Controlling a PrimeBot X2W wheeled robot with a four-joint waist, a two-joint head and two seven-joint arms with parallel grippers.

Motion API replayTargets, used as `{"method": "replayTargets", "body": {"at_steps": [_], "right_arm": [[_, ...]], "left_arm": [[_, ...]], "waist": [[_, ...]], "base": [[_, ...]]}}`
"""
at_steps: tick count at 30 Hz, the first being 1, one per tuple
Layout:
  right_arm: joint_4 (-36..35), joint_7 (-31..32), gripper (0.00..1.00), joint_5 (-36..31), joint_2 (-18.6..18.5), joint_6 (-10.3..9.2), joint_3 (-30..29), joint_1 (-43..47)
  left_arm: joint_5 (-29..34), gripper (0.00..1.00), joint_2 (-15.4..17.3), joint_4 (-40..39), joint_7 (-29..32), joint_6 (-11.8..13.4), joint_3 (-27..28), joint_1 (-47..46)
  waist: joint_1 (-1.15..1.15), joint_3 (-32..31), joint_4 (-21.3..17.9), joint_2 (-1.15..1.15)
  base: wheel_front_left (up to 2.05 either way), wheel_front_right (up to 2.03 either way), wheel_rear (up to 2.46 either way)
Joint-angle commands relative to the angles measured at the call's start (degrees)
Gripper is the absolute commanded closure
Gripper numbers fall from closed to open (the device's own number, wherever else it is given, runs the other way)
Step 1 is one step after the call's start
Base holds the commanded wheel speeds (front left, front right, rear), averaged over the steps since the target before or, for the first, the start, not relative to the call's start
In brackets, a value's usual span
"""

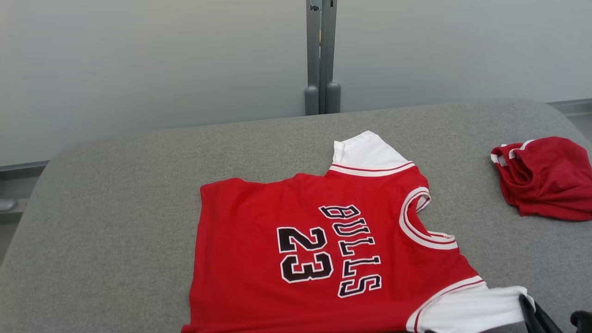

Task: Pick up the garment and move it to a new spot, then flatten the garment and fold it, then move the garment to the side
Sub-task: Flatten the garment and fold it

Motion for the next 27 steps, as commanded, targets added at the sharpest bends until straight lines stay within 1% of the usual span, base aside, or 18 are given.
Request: {"method": "replayTargets", "body": {"at_steps": [1, 5, 9, 14, 15, 18, 21, 27], "right_arm": [[-1.5, -0.2, 1.0, -0.1, -0.1, -0.24, -0.5, -1.4], [-4.4, -0.2, 1.0, -1.0, 0.2, -0.2, 0.1, -4.7], [-3.5, -0.2, 1.0, -1.7, -0.1, -0.19, 1.1, -10.5], [1.3, -0.1, 1.0, -3.0, 0.7, -0.19, 2.3, -18.2], [3.7, -0.1, 1.0, -3.6, 1.0, -0.18, 3.1, -21.1], [7.5, 0.1, 1.0, -4.4, 1.4, -0.19, 4.1, -24.5], [11.1, 0.1, 1.0, -4.7, 1.6, -0.18, 4.7, -27.2], [16.2, -0.1, 1.0, -5.1, 1.9, -0.18, 4.8, -31.3]], "left_arm": [[0.1, 1.0, 0.4, -1.3, 0.0, 0.2, 0.1, -1.8], [-0.2, 1.0, 0.3, -5.0, 0.0, 0.2, -1.5, -3.7], [-1.0, 1.0, 1.4, -8.4, 0.0, 0.2, -3.6, -6.2], [-1.4, 1.0, 2.1, -7.2, 0.0, 0.2, -6.0, -10.9], [-1.5, 1.0, 2.1, -6.0, 0.0, 0.2, -7.0, -12.9], [-1.4, 1.0, 2.1, -4.2, 0.0, 0.2, -8.2, -15.7], [-1.4, 1.0, 2.0, -2.7, 0.0, 0.2, -8.2, -17.9], [-0.3, 1.0, 1.4, -0.8, 0.0, 0.2, -7.7, -21.3]], "waist": [[0.01, 0.4, -0.4, 0.0], [0.01, 1.1, -0.5, 0.0], [0.01, 2.2, 0.1, 0.0], [0.01, 3.7, 1.3, 0.0], [0.01, 4.4, 1.8, 0.0], [0.01, 5.3, 2.5, 0.0], [0.01, 6.1, 3.0, 0.0], [0.01, 8.4, 3.3, 0.0]], "base": [[0.0, 0.0, 0.0], [0.0, 0.0, 0.0], [0.0, 0.0, 0.0], [0.0, 0.0, 0.0], [0.0, 0.0, 0.0], [0.0, 0.0, 0.0], [0.0, 0.0, 0.0], [0.0, 0.0, 0.0]]}}
